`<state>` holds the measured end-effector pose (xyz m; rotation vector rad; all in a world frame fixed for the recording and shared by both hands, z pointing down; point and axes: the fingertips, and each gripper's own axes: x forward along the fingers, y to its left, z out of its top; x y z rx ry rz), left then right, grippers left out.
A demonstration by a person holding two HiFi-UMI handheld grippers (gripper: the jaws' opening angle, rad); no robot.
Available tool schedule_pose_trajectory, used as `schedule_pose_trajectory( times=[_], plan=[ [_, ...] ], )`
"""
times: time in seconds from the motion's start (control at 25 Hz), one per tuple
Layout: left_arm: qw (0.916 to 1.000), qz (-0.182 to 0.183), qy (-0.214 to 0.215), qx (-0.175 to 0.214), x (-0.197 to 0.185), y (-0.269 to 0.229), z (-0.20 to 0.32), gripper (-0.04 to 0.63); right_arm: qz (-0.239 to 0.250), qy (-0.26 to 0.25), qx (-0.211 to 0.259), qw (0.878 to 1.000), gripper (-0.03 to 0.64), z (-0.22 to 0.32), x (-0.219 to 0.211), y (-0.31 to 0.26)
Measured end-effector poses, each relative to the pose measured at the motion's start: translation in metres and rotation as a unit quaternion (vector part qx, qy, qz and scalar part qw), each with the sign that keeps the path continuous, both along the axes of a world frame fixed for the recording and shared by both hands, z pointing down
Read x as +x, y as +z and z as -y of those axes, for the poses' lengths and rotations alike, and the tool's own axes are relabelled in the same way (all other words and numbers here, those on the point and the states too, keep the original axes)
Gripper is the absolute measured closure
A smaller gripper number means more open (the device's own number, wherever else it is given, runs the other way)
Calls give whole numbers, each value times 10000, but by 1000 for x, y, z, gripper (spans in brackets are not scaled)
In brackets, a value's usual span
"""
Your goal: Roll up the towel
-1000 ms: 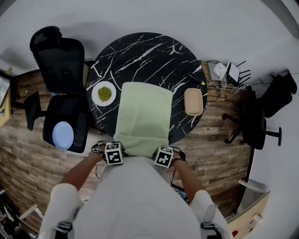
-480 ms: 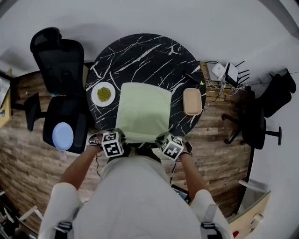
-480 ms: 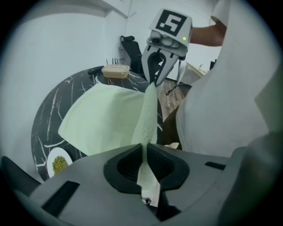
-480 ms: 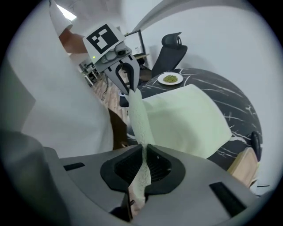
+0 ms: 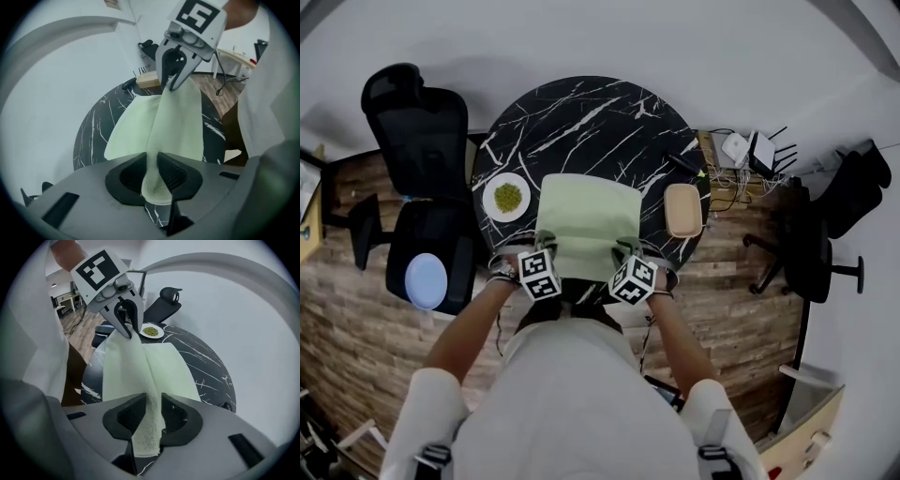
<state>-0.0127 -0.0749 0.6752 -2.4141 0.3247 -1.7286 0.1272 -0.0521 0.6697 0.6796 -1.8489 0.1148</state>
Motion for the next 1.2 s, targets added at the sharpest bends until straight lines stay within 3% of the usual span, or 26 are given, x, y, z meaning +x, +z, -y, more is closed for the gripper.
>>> schedule_pose_trajectory(
  times=[0.08, 0.16, 0.32, 0.72, 1.0, 1.2],
  plan=[
    [10000, -30, -49, 60, 2, 2, 3, 453, 36, 76, 107, 9999, 478, 5, 0, -1],
    [9999, -93, -122, 62, 3, 1, 3, 397, 90, 110, 208, 9997, 476, 6, -1, -4],
    [9999, -48, -131, 88, -2, 2, -1, 390, 137, -54, 253, 9996, 476, -5, -5, -3],
    [9967, 392, 556, -436, -4, 43, -72, 400, -70, -973, -597, 9934, 480, -87, -42, 48],
    [9923, 892, 453, -724, -29, 80, -81, 400, -493, -844, -719, 9926, 480, -84, -18, 74],
    [9925, 830, 200, -877, -36, 87, -83, 428, -540, -849, -759, 9920, 522, -84, -14, 82]
  ],
)
